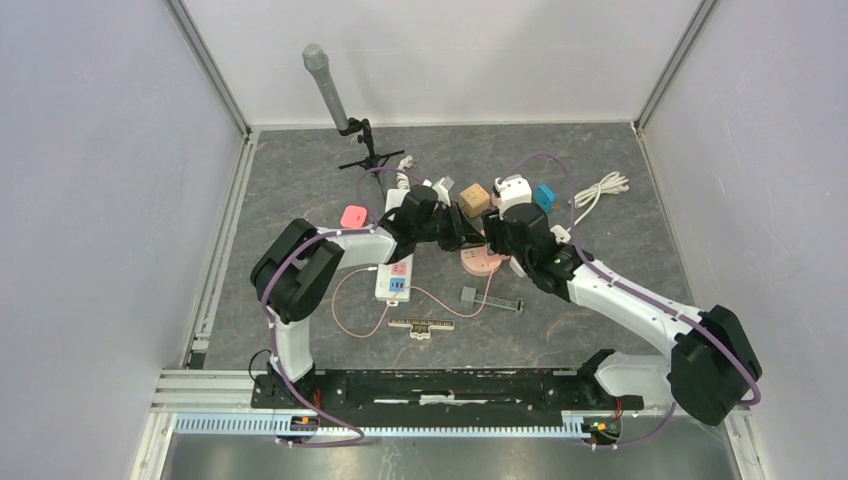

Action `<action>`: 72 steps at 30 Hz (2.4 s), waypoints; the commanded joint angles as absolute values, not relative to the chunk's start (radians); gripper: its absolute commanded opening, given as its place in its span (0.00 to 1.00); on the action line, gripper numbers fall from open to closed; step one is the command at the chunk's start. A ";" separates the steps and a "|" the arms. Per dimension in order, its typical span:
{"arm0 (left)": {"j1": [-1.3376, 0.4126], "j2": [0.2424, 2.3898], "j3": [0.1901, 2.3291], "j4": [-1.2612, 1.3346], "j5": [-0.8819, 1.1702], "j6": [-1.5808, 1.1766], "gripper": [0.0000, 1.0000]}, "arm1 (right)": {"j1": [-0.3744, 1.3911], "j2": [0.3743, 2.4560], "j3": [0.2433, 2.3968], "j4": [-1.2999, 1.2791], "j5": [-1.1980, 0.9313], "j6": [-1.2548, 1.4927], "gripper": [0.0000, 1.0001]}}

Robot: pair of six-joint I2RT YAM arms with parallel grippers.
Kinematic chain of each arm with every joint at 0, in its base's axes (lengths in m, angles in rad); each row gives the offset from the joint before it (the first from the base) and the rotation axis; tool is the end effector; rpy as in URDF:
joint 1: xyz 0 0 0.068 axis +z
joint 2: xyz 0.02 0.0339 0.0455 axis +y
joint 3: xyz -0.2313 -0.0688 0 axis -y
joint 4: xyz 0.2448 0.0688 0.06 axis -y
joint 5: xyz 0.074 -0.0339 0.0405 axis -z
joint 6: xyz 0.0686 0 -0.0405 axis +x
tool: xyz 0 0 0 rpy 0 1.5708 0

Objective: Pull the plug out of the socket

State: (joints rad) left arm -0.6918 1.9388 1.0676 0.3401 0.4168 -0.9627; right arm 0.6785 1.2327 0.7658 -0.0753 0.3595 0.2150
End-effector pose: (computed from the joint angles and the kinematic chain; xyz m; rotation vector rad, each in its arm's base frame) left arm 0.3093 -0.2923 0.1114 -0.0359 2.3947 -1.3421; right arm 0.2544 0.1741 0.2038 -0.2684 2.0617 0.1659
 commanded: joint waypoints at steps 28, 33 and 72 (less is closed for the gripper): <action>-0.695 2.130 1.003 0.043 0.154 -0.873 0.11 | 0.725 1.141 0.909 0.023 0.089 0.460 0.00; -0.694 2.128 0.999 0.043 0.153 -0.873 0.12 | 0.720 1.098 0.876 0.035 0.141 0.513 0.00; -0.694 1.499 0.908 -0.200 -0.309 -0.877 0.76 | 0.704 1.005 0.749 0.097 0.115 0.524 0.00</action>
